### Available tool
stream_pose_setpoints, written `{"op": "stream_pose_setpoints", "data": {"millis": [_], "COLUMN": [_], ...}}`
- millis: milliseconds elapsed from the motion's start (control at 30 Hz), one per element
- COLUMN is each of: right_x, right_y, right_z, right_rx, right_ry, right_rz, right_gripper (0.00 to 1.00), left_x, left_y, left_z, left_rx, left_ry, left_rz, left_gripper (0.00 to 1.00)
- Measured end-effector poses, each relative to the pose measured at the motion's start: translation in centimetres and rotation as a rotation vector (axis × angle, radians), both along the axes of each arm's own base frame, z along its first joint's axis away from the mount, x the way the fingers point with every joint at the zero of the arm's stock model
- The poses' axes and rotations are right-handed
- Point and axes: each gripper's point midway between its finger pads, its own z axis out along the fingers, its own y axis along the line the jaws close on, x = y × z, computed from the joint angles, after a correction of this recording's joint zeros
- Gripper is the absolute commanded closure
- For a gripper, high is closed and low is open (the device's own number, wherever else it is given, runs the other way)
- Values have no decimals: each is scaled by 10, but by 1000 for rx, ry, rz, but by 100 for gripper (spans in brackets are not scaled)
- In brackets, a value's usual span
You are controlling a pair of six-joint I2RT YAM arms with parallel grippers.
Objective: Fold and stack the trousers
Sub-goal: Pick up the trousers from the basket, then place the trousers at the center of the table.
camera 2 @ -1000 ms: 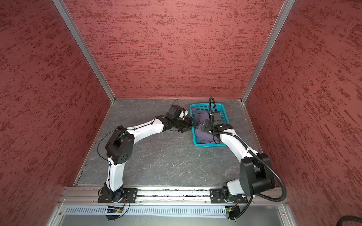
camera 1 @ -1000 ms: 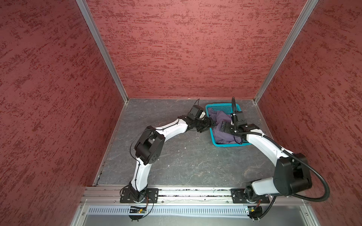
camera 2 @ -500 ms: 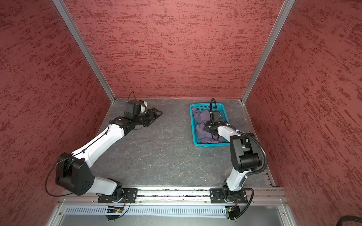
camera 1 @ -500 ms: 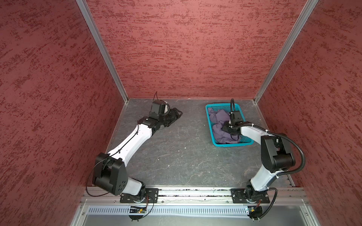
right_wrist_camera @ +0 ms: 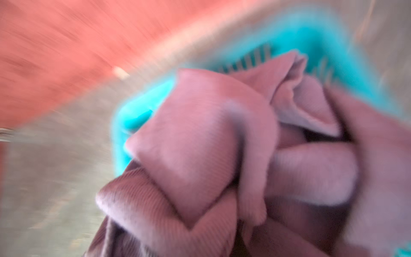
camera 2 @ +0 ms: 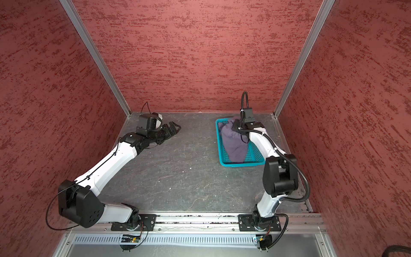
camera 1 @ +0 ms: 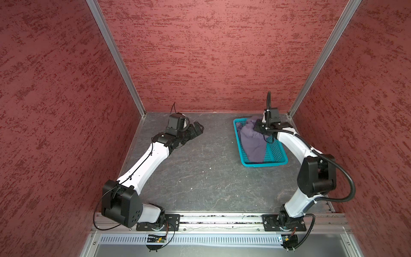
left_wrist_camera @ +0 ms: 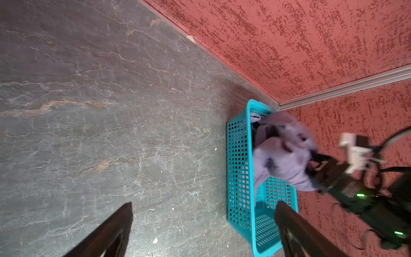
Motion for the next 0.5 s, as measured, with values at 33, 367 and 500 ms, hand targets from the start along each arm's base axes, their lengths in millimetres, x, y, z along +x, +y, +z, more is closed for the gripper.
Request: {"op": "stream_pose_setpoints", "data": {"millis": [33, 367, 500], "right_x": [4, -65, -93], "right_y": [8, 151, 198], "right_z": [32, 250, 253], "right_rx": [-2, 139, 188], "right_ry": [-69, -572, -578], "right_rz": [23, 419, 567], "right_gripper": [100, 100, 100], "left_x": [0, -2, -8], "left_y": [0, 14, 32], "left_z": [0, 11, 18], "left_rx": [4, 26, 42], "left_ry": [-3, -41, -60], "left_rz": [-3, 40, 93], "left_gripper": [1, 1, 0]}}
